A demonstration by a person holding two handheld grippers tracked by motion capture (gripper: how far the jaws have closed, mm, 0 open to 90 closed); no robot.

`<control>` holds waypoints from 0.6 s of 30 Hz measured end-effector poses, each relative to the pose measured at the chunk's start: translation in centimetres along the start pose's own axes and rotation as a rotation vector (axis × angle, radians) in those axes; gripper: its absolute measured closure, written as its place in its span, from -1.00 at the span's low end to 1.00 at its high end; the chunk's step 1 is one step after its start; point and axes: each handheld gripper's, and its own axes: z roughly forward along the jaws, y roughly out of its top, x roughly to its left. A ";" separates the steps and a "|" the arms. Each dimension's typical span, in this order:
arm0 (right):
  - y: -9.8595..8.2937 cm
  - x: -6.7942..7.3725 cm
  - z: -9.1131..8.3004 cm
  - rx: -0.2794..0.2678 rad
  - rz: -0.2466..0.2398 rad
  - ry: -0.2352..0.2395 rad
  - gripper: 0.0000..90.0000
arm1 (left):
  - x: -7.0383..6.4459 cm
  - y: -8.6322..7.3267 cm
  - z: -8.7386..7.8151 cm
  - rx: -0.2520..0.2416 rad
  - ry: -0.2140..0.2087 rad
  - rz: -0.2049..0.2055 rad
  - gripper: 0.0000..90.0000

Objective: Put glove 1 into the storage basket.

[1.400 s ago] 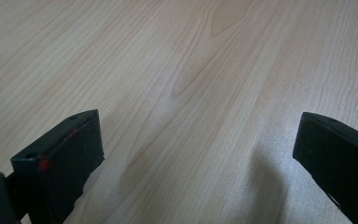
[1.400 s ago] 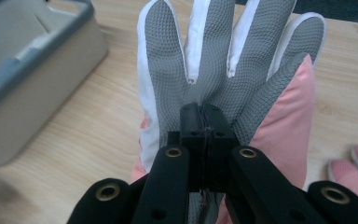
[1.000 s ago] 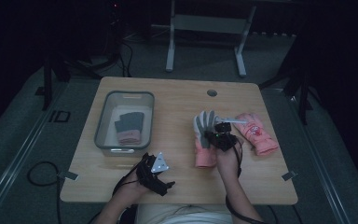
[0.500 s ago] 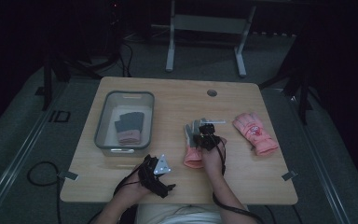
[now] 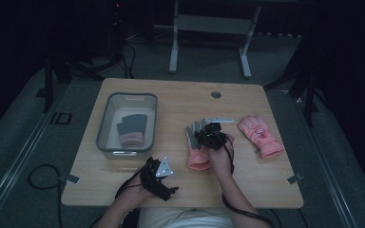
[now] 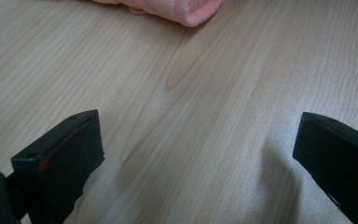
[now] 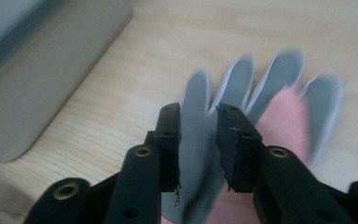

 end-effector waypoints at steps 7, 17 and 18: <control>1.4 -3.6 -4.1 -0.052 -0.083 -0.014 0.52 | 0.1 0.0 -0.1 0.004 -0.002 0.002 -0.97; 1.4 -12.5 -8.8 -0.071 -0.195 -0.132 0.52 | 0.0 0.0 -0.3 -0.010 0.022 0.007 -0.97; 1.4 -13.4 -9.2 -0.066 -0.197 -0.143 0.51 | 0.1 0.0 -0.4 -0.017 0.021 0.002 -0.97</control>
